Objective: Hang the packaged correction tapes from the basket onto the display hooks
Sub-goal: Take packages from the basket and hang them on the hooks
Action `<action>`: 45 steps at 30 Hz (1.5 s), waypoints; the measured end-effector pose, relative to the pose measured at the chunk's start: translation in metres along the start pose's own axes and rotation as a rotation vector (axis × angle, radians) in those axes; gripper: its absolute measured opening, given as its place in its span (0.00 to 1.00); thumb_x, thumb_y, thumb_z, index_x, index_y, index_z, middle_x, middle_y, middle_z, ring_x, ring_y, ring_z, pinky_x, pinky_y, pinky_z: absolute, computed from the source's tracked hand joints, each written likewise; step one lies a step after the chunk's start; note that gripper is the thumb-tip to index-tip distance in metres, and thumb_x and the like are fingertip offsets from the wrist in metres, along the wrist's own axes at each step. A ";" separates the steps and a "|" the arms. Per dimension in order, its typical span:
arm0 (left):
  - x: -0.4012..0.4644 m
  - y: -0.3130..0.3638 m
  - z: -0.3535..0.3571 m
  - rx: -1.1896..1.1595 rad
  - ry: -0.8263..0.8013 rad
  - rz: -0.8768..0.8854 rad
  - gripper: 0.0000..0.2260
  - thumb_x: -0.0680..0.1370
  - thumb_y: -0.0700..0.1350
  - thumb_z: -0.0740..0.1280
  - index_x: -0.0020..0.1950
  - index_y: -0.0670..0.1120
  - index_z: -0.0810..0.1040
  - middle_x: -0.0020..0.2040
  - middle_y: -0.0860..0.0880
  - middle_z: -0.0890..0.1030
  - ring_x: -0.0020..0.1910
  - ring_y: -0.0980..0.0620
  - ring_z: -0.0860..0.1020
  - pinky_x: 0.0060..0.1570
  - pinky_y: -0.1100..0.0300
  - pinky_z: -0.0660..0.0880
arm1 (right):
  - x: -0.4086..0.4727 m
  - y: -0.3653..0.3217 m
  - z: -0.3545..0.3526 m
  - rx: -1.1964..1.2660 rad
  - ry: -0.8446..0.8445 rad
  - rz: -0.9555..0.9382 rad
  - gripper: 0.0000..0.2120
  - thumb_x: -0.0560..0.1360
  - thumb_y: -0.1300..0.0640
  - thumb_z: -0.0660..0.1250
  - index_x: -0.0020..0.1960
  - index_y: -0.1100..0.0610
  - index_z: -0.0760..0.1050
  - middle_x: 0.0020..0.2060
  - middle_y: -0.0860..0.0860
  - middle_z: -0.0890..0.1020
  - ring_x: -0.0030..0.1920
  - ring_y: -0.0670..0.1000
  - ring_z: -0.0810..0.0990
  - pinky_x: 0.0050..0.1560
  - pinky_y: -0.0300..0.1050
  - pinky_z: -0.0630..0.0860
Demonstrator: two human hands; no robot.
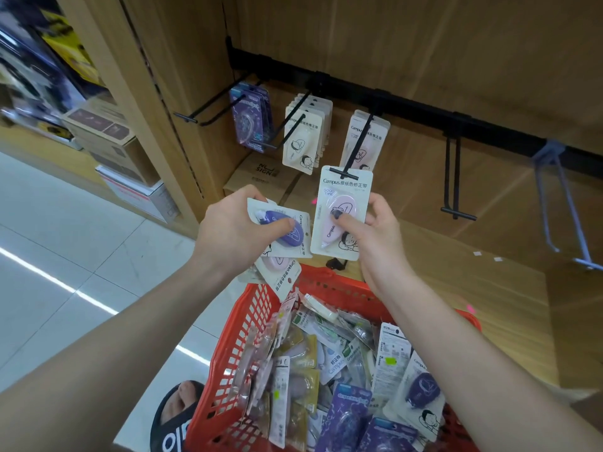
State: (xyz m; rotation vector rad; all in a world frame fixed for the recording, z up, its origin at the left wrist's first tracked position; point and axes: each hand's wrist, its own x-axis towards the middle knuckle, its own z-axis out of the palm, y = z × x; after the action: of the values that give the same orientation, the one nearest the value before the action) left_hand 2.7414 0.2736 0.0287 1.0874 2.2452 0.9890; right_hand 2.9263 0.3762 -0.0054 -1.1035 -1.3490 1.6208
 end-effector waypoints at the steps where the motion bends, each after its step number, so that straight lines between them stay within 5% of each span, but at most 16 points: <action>1: 0.000 0.000 0.000 0.001 0.004 0.001 0.18 0.71 0.63 0.78 0.48 0.56 0.73 0.37 0.64 0.79 0.32 0.73 0.80 0.21 0.68 0.75 | 0.002 0.001 0.002 0.006 0.007 0.001 0.17 0.73 0.60 0.74 0.60 0.50 0.77 0.53 0.50 0.88 0.53 0.54 0.88 0.54 0.60 0.84; 5: 0.000 -0.001 -0.002 -0.009 -0.002 -0.011 0.18 0.71 0.62 0.78 0.48 0.56 0.73 0.37 0.63 0.81 0.31 0.69 0.81 0.22 0.66 0.76 | 0.015 0.007 0.007 0.013 0.058 0.012 0.14 0.75 0.58 0.74 0.59 0.48 0.77 0.53 0.49 0.88 0.54 0.53 0.88 0.57 0.60 0.83; 10: -0.001 -0.001 -0.003 0.018 0.008 -0.004 0.18 0.72 0.62 0.78 0.47 0.55 0.73 0.37 0.61 0.82 0.32 0.67 0.83 0.24 0.64 0.79 | 0.054 0.011 0.008 -0.034 0.180 0.053 0.09 0.80 0.56 0.72 0.59 0.49 0.79 0.52 0.44 0.87 0.52 0.46 0.86 0.50 0.43 0.80; 16: -0.001 0.002 -0.001 0.009 -0.002 -0.006 0.18 0.72 0.63 0.78 0.48 0.56 0.73 0.41 0.59 0.84 0.34 0.64 0.84 0.25 0.66 0.78 | 0.106 0.011 0.010 -0.034 0.283 0.177 0.08 0.80 0.55 0.71 0.58 0.53 0.79 0.53 0.51 0.86 0.55 0.55 0.86 0.62 0.55 0.82; 22: 0.003 0.006 0.004 0.001 -0.002 -0.012 0.19 0.71 0.65 0.77 0.49 0.56 0.74 0.39 0.61 0.83 0.34 0.67 0.83 0.31 0.62 0.83 | 0.124 0.008 0.008 0.033 0.295 0.265 0.18 0.78 0.45 0.73 0.62 0.54 0.76 0.59 0.53 0.84 0.50 0.50 0.85 0.53 0.46 0.85; 26: 0.005 0.008 0.007 -0.059 0.005 -0.026 0.19 0.71 0.65 0.77 0.48 0.56 0.75 0.38 0.61 0.84 0.36 0.67 0.83 0.29 0.66 0.80 | 0.127 0.004 0.004 0.059 0.234 0.409 0.37 0.76 0.39 0.74 0.75 0.57 0.66 0.65 0.55 0.77 0.53 0.53 0.85 0.57 0.48 0.85; 29: 0.006 0.010 0.009 -0.098 0.000 -0.030 0.19 0.71 0.66 0.77 0.47 0.55 0.75 0.37 0.65 0.84 0.36 0.68 0.83 0.28 0.67 0.80 | 0.122 -0.001 0.001 0.127 0.207 0.469 0.42 0.76 0.41 0.75 0.80 0.56 0.58 0.66 0.61 0.76 0.55 0.56 0.85 0.56 0.49 0.85; 36: 0.007 0.014 0.012 -0.219 0.002 -0.084 0.20 0.71 0.66 0.76 0.48 0.53 0.75 0.38 0.65 0.85 0.37 0.64 0.85 0.28 0.65 0.78 | 0.054 -0.004 0.005 0.147 -0.009 0.506 0.26 0.80 0.38 0.68 0.63 0.60 0.75 0.51 0.58 0.87 0.49 0.54 0.88 0.47 0.49 0.82; 39: 0.008 0.016 0.014 -0.315 -0.004 -0.151 0.20 0.72 0.65 0.76 0.50 0.51 0.76 0.38 0.63 0.85 0.37 0.62 0.86 0.30 0.63 0.79 | 0.015 -0.002 0.003 0.198 -0.133 0.498 0.20 0.79 0.39 0.67 0.58 0.55 0.81 0.47 0.54 0.88 0.48 0.54 0.87 0.52 0.53 0.82; 42: 0.007 0.017 0.015 -0.397 -0.013 -0.198 0.20 0.73 0.64 0.76 0.51 0.51 0.76 0.37 0.62 0.85 0.37 0.61 0.86 0.28 0.65 0.78 | -0.014 -0.001 -0.001 0.231 -0.268 0.490 0.16 0.76 0.47 0.74 0.61 0.54 0.82 0.53 0.53 0.88 0.53 0.54 0.86 0.58 0.54 0.82; 45: 0.005 0.017 0.018 -0.430 -0.021 -0.213 0.19 0.73 0.63 0.76 0.52 0.50 0.76 0.38 0.59 0.86 0.37 0.58 0.87 0.29 0.62 0.79 | -0.030 0.001 -0.002 0.288 -0.334 0.574 0.22 0.73 0.59 0.78 0.65 0.60 0.79 0.55 0.56 0.88 0.52 0.54 0.88 0.49 0.48 0.85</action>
State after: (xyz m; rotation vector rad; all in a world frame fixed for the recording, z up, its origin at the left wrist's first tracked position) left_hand 2.7587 0.2924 0.0295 0.6539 1.9530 1.2794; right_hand 2.9390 0.3492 -0.0025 -1.1372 -0.9885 2.4210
